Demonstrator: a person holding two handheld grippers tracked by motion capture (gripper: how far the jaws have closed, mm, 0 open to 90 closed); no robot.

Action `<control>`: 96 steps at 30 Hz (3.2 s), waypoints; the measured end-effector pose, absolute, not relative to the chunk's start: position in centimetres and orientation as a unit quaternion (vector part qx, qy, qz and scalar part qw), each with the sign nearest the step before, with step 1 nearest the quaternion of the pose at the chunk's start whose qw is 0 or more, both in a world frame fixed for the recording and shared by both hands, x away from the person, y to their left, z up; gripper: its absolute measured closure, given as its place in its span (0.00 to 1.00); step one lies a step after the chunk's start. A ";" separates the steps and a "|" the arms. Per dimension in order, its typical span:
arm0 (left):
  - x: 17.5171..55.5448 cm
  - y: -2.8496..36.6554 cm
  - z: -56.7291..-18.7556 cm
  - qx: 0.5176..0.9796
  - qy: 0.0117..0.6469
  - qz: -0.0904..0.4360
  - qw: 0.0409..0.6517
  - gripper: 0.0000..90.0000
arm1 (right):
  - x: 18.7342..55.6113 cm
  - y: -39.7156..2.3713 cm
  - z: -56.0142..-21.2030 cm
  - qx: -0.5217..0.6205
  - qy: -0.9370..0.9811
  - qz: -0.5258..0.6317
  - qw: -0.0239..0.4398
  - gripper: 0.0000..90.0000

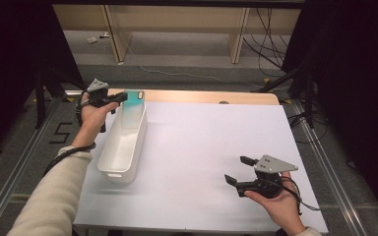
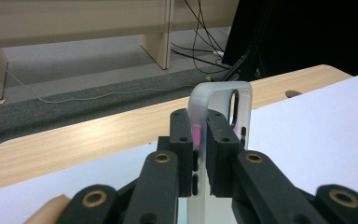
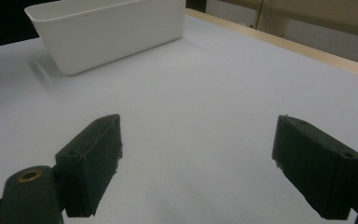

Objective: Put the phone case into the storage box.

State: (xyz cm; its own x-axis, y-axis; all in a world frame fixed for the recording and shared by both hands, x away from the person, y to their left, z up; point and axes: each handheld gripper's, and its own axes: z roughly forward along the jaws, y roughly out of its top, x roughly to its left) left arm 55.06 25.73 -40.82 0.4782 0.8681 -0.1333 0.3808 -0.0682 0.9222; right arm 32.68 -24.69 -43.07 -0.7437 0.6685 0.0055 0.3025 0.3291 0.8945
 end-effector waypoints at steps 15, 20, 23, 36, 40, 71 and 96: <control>55.0 25.9 -41.2 0.694 0.453 0.235 0.509 0.91 | 32.8 -24.7 -43.2 0.305 0.790 0.499 0.183 0.19; 55.0 26.0 -41.4 0.693 0.456 0.234 0.507 0.91 | 32.8 -24.6 -43.3 0.305 0.790 0.498 0.186 0.19; 55.0 26.0 -41.4 0.695 0.455 0.234 0.506 0.91 | 32.8 -24.6 -43.2 0.304 0.790 0.498 0.186 0.19; 55.1 26.0 -41.8 0.695 0.458 0.234 0.502 0.89 | 32.8 -24.6 -43.3 0.301 0.791 0.498 0.187 0.19; 55.1 26.0 -42.0 0.696 0.459 0.234 0.500 0.89 | 32.8 -24.6 -43.3 0.303 0.792 0.497 0.185 0.19; 55.5 25.7 -42.2 0.704 0.458 0.251 0.481 0.85 | 32.8 -24.6 -43.3 0.300 0.794 0.496 0.182 0.19; 55.3 26.2 -41.6 0.707 0.460 0.282 0.458 0.72 | 32.8 -24.5 -43.3 0.302 0.797 0.493 0.178 0.18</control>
